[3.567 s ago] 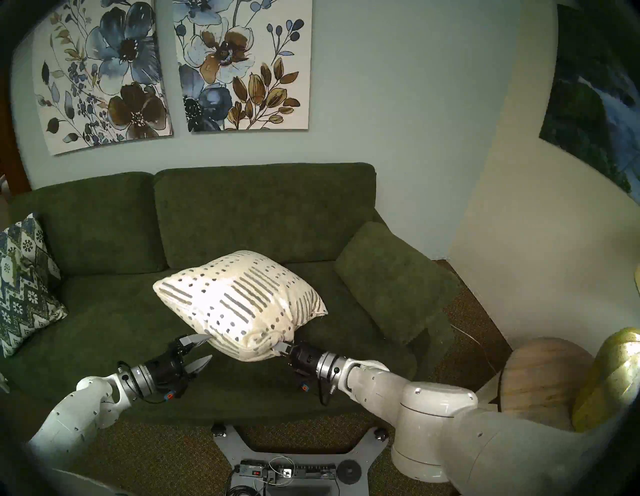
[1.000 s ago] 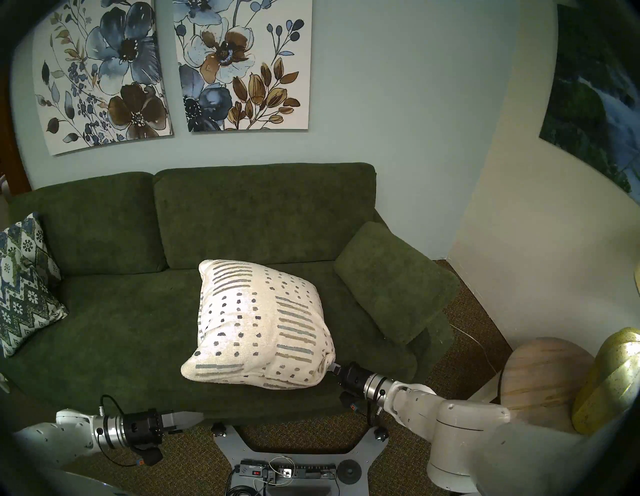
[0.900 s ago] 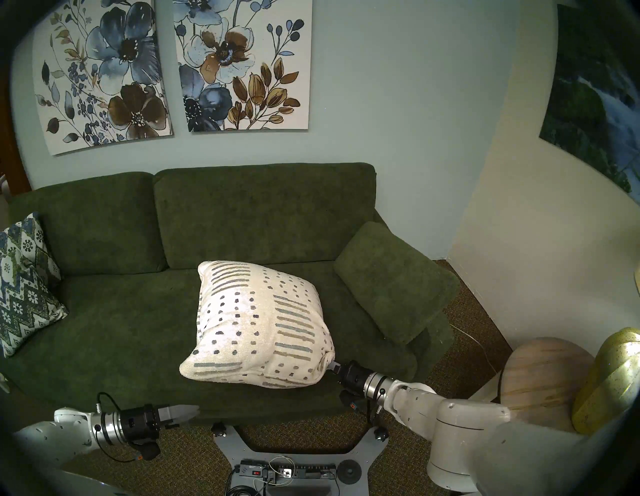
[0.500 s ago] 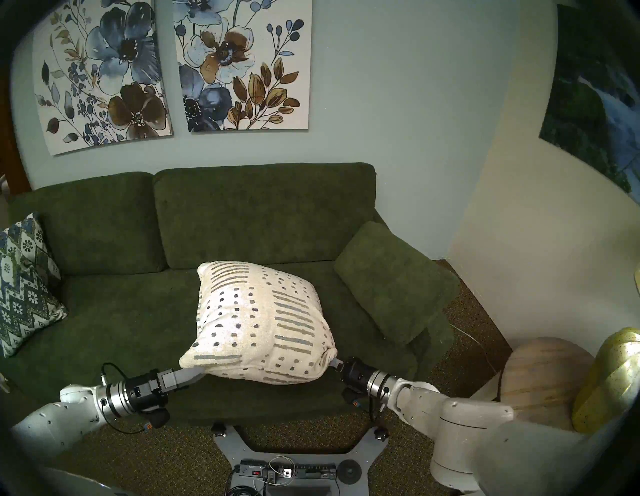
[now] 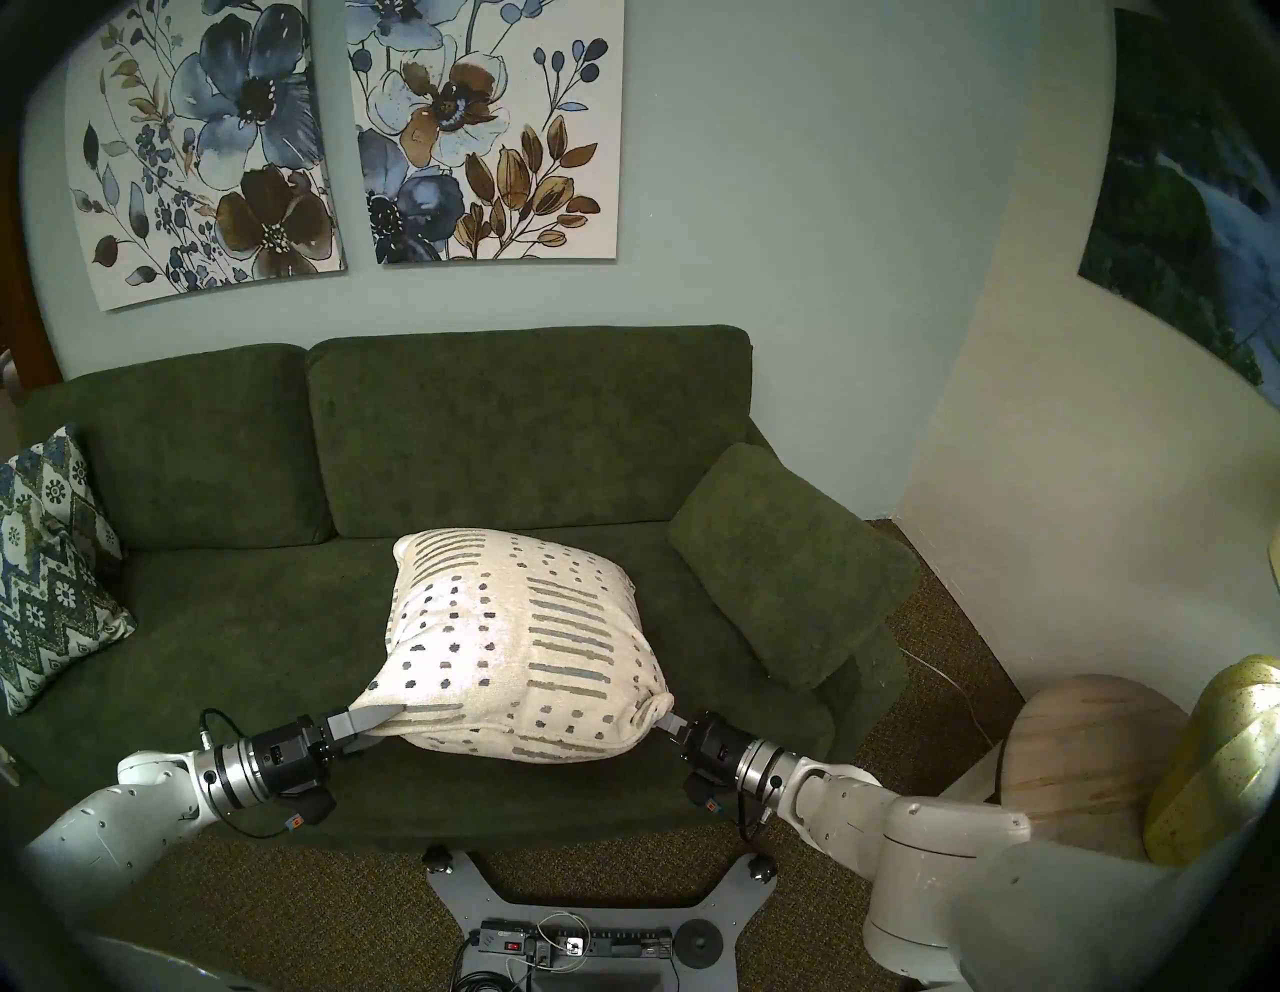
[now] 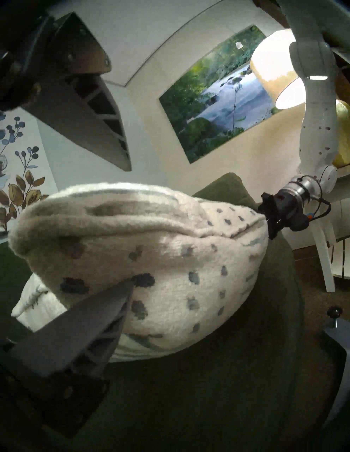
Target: Fluff a cushion
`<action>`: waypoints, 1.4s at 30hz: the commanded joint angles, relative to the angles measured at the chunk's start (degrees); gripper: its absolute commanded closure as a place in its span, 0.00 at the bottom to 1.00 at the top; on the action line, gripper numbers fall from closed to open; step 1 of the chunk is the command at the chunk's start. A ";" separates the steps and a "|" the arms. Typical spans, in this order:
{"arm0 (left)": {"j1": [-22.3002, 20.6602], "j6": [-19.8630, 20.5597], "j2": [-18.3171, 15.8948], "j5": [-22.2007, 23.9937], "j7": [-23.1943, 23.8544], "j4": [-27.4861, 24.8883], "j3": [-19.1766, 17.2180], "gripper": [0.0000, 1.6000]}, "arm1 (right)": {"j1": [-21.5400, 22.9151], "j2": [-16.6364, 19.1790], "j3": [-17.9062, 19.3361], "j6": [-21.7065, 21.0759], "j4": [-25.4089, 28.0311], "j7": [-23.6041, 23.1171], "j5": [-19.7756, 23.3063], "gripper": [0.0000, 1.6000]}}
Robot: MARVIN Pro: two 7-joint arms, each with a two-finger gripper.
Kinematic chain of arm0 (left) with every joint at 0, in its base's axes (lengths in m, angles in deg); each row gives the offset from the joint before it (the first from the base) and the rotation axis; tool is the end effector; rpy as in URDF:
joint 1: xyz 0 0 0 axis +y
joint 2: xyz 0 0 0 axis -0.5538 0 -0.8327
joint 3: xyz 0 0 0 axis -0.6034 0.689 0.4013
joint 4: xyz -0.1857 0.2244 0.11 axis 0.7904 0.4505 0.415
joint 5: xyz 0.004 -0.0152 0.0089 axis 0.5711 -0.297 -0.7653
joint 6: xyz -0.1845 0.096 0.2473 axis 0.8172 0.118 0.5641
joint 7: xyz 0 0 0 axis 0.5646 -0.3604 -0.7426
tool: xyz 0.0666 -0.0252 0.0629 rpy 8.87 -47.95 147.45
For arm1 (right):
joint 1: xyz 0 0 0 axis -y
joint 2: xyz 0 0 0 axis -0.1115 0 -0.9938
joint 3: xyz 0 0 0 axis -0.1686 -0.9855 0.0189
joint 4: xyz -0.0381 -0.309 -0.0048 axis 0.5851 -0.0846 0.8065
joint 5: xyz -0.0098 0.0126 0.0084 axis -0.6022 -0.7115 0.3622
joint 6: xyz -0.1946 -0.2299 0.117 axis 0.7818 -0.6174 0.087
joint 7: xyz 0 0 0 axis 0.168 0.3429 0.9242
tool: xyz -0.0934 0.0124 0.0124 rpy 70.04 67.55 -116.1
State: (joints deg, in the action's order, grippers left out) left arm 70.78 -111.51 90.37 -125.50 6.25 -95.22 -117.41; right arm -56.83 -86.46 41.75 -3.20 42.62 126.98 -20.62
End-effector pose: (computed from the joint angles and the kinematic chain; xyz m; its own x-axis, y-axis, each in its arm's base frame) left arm 0.2540 0.2254 -0.4482 -0.7623 -0.5202 -0.3852 0.1811 0.3999 -0.8985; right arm 0.3447 -0.0353 -0.5717 -0.7323 0.4329 -0.5256 -0.3366 0.4408 0.8321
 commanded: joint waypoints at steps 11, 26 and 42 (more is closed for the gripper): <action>-11.00 -2.92 6.92 2.66 8.37 14.92 -2.32 1.00 | -0.83 1.55 1.61 -2.26 -0.13 4.42 1.01 1.00; -16.49 -1.24 6.47 2.60 -4.40 5.26 -3.89 1.00 | 7.06 -0.81 7.04 -9.12 4.58 8.38 3.47 1.00; -23.89 0.76 4.85 2.61 -6.76 -5.84 -7.42 1.00 | 15.40 0.70 13.89 -16.34 9.35 13.31 6.65 1.00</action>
State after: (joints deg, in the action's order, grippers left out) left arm 52.54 -111.78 95.94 -123.88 2.31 -95.40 -122.65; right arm -47.09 -85.99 53.04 -16.12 48.81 137.16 -15.09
